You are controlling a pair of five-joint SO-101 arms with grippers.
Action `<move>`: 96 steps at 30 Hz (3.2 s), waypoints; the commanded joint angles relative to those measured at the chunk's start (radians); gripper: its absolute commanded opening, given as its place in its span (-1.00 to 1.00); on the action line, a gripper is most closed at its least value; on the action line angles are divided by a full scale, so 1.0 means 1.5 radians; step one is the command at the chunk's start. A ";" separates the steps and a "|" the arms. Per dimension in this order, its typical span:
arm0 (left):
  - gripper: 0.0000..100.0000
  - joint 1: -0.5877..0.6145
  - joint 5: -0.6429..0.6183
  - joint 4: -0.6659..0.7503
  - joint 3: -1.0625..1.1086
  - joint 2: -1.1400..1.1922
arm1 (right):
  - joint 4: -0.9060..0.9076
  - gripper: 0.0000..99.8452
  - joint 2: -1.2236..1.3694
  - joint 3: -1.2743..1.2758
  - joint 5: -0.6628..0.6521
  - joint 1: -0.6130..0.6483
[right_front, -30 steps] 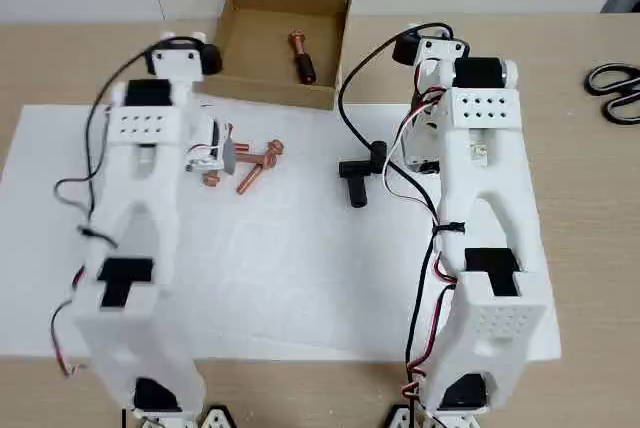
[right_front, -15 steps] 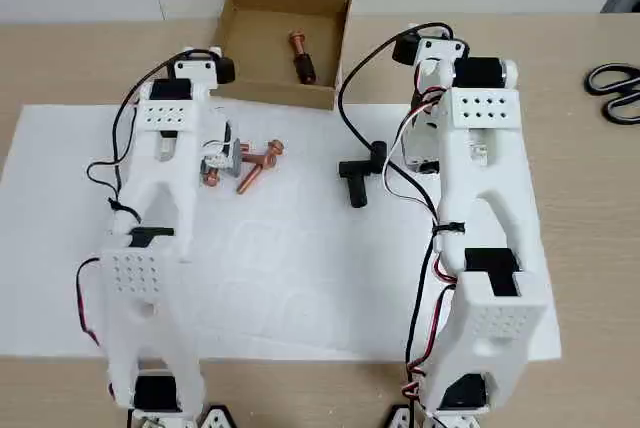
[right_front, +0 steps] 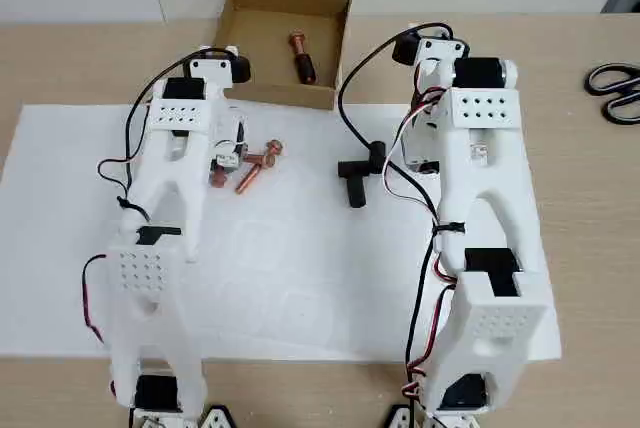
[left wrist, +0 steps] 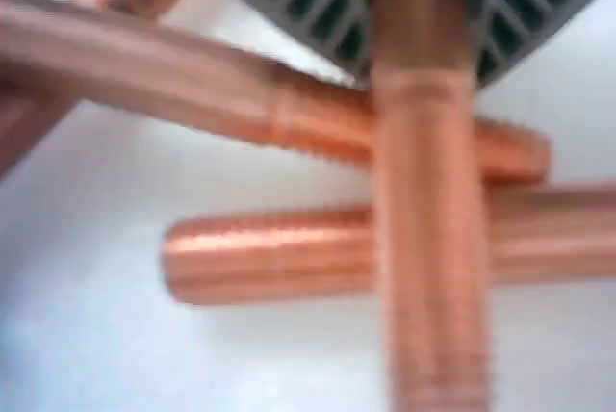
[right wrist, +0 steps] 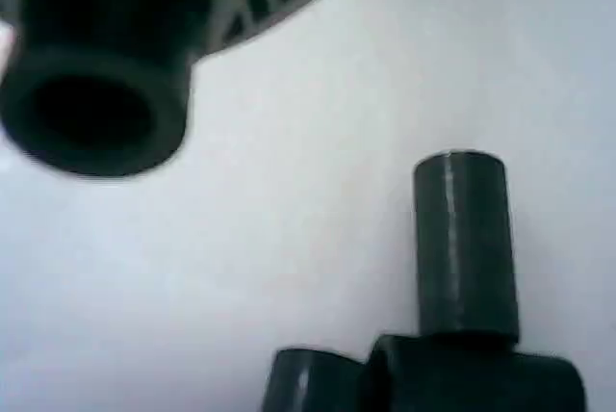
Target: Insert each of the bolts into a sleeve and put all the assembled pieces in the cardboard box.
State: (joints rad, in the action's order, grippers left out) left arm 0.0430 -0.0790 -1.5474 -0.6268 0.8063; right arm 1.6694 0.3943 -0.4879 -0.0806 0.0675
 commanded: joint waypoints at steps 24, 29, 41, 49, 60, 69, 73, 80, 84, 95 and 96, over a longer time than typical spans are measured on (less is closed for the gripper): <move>-0.99 -0.056 0.346 -0.137 0.351 -0.601 | 0.009 -0.99 -0.052 -0.003 -0.008 -0.008; -0.99 -0.059 0.525 -0.134 0.520 -0.706 | 0.009 -0.99 -0.052 -0.003 -0.008 -0.008; -0.99 -0.041 0.753 0.150 0.737 -0.694 | 0.015 -0.99 -0.052 -0.002 -0.007 -0.007; -0.87 -0.037 0.750 0.167 0.706 -0.638 | 0.015 -0.99 -0.052 -0.002 -0.007 -0.007; -0.78 -0.034 0.732 0.164 0.691 -0.612 | 0.015 -0.99 -0.051 -0.002 -0.006 -0.003; -0.78 0.015 0.455 0.052 0.504 -0.613 | 0.015 -0.99 -0.053 -0.002 -0.007 -0.006; -0.78 0.010 0.252 -0.064 0.383 -0.613 | 0.015 -0.99 -0.053 -0.002 -0.007 -0.007; -0.78 0.010 0.025 -0.138 0.267 -0.675 | 0.015 -0.99 -0.053 -0.002 -0.007 -0.007; -0.78 -0.006 -0.006 -0.137 0.286 -0.806 | 0.016 -0.99 -0.053 -0.002 -0.008 -0.007; -0.67 -0.018 -0.296 -0.105 0.520 -0.952 | 0.017 -0.99 -0.053 -0.002 -0.005 -0.002; -0.62 -0.017 -0.333 -0.102 0.523 -0.929 | 0.017 -0.99 -0.053 -0.002 -0.005 -0.002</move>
State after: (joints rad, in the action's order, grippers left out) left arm 0.0184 -0.4503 -1.7300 0.1358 -0.6206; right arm 1.6801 0.3943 -0.4864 -0.0806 0.0675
